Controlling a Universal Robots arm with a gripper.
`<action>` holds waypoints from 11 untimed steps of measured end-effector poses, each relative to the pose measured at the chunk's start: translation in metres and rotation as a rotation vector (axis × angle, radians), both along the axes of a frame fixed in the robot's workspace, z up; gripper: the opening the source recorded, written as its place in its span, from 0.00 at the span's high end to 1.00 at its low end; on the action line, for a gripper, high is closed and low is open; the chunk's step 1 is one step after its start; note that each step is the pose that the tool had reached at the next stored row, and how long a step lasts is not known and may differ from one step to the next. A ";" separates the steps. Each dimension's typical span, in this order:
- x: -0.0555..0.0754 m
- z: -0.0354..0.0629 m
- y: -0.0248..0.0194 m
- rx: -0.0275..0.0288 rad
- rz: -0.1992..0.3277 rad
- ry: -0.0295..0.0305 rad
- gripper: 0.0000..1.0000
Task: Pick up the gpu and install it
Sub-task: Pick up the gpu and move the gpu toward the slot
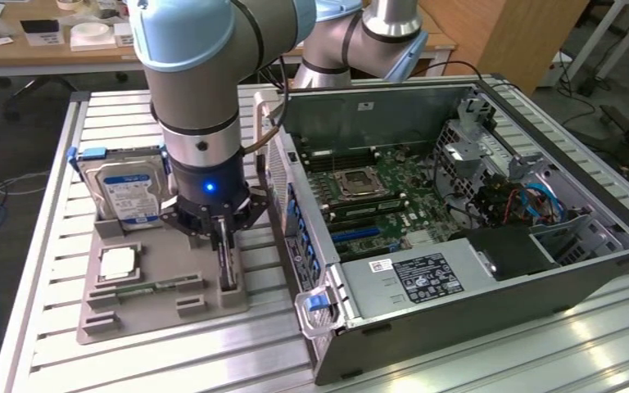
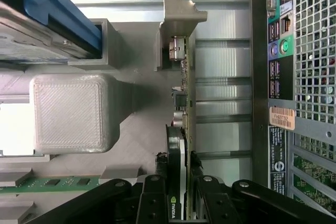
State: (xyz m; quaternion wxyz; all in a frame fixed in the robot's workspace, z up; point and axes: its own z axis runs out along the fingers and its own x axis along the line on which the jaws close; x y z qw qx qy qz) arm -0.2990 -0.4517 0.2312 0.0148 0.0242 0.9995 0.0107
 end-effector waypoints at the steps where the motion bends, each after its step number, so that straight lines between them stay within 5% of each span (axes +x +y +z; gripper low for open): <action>1: 0.000 0.0000 0.0000 0.0000 0.000 -0.0001 0.73; 11: 0.000 0.0000 0.0000 0.0001 0.015 0.0000 0.73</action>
